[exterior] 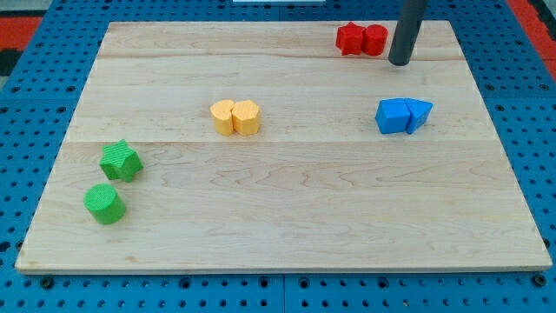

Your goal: Push the yellow blocks into the green star

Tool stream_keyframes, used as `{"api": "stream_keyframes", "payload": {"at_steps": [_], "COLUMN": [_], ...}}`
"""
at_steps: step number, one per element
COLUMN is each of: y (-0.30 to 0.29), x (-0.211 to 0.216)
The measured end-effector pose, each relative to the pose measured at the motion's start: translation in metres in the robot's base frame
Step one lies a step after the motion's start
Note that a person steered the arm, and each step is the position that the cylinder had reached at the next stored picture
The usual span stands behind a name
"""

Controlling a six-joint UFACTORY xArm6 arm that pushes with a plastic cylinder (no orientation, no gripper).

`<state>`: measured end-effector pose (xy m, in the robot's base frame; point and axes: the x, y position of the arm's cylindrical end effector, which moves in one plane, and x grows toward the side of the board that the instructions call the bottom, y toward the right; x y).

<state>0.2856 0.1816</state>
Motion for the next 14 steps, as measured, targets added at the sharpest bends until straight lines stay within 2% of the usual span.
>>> {"api": "stream_keyframes", "payload": {"at_steps": [3,4,6,8,10,12,13,14], "y": [0.009,0.008,-0.058,-0.159,-0.282,-0.313,-0.313,-0.324], "x": [0.000,0.019,0.069,0.110,0.112,0.091,0.101,0.142]}}
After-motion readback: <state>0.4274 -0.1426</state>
